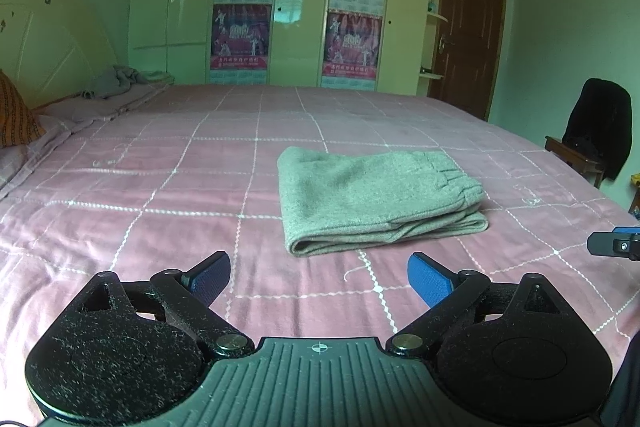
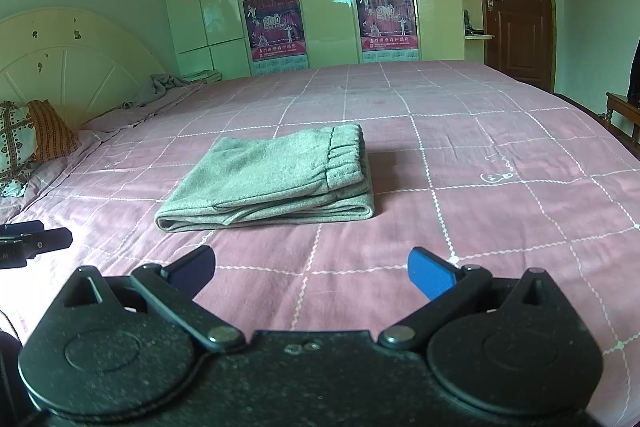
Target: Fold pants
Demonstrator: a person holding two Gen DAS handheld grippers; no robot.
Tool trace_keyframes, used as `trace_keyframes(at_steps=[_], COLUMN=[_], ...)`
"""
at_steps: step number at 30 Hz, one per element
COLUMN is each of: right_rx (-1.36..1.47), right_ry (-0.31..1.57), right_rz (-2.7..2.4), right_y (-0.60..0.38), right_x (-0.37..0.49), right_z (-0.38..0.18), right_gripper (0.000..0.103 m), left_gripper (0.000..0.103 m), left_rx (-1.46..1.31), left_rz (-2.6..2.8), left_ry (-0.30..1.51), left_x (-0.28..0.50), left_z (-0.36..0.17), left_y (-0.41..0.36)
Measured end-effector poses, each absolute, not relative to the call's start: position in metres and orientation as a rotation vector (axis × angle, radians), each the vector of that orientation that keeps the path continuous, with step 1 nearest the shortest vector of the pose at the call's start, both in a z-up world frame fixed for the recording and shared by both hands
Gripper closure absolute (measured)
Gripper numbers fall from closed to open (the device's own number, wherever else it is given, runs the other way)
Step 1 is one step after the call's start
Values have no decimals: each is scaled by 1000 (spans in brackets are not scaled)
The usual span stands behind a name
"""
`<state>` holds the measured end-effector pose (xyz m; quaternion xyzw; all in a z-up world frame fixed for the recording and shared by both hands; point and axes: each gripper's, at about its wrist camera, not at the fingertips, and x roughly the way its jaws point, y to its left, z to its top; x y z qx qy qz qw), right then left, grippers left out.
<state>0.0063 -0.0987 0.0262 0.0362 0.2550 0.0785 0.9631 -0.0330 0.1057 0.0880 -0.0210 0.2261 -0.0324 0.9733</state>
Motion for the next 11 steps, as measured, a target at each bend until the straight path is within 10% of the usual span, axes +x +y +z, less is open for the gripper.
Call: trace_keyframes(at_steps=[11], right_rx=[69], right_ry=[524], right_rz=[156], right_y=[-96], right_x=[7], right_z=[25], right_gripper=[0], left_gripper=[8], left_rx=[-33], left_rz=[-81], left_ry=[436], left_x=[-35], left_z=[91], left_y=[99])
